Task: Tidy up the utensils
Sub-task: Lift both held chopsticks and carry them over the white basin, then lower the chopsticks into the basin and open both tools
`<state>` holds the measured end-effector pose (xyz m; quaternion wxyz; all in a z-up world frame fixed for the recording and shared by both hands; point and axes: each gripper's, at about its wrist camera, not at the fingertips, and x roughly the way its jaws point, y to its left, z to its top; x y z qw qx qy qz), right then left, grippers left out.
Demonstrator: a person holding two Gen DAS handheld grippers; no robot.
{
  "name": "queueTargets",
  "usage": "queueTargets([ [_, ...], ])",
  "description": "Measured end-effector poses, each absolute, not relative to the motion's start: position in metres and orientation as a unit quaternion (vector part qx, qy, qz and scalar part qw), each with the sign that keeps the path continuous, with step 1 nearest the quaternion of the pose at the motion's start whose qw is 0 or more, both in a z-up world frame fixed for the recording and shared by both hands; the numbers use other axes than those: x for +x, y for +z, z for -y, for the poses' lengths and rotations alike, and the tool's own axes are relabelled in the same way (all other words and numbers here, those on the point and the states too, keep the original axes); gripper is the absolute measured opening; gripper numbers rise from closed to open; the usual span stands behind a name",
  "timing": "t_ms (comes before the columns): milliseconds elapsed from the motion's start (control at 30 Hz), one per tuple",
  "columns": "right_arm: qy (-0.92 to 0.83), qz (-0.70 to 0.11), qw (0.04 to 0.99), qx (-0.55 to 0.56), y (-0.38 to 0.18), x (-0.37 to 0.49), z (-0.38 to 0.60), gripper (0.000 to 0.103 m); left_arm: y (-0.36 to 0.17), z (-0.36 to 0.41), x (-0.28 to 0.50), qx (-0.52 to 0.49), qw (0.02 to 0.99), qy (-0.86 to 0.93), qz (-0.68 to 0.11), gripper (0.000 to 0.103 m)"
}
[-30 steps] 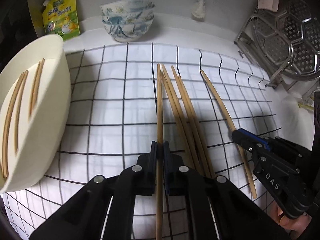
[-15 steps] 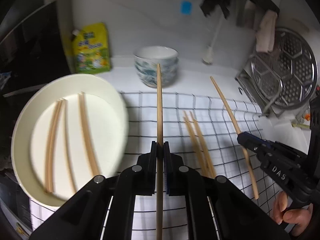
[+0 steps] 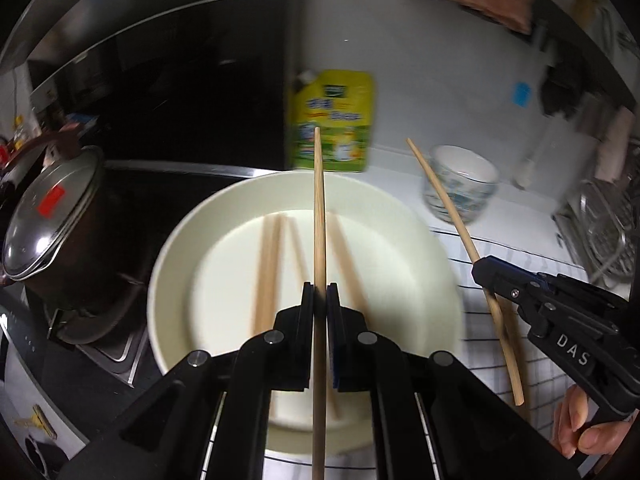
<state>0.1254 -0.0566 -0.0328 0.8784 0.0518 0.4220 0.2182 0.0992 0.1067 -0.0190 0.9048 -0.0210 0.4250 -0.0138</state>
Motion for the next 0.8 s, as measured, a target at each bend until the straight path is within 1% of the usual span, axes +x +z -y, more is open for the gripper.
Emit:
queueTargets([
  [233, 0.241, -0.444, 0.863, 0.031, -0.050, 0.144, -0.003, 0.006, -0.042, -0.144, 0.119, -0.025, 0.895, 0.003, -0.445, 0.007],
  [467, 0.230, -0.479, 0.846, 0.044, -0.080, 0.158, -0.020, 0.006, -0.067, -0.157, 0.135, -0.022, 0.882, -0.001, -0.470, 0.007],
  [667, 0.209, -0.498, 0.841, 0.044, -0.093, 0.161, -0.020, 0.006, -0.077, -0.159, 0.137, -0.022, 0.876, -0.004, -0.482, 0.008],
  [700, 0.208, -0.497, 0.841, 0.043, -0.093, 0.160, -0.020, 0.007, -0.077, -0.159, 0.136, -0.025, 0.875, -0.004, -0.483, 0.009],
  [733, 0.207, -0.496, 0.842, 0.042, -0.092, 0.160, -0.021, 0.007, -0.076, -0.160, 0.137, -0.027, 0.875, -0.005, -0.483, 0.014],
  [767, 0.205, -0.492, 0.845, 0.039, -0.090, 0.158, -0.021, 0.010, -0.075, -0.160, 0.136, -0.030, 0.875, -0.006, -0.483, 0.022],
  [800, 0.202, -0.489, 0.848, 0.035, -0.088, 0.157, -0.020, 0.013, -0.073, -0.160, 0.135, -0.031, 0.875, -0.004, -0.482, 0.026],
])
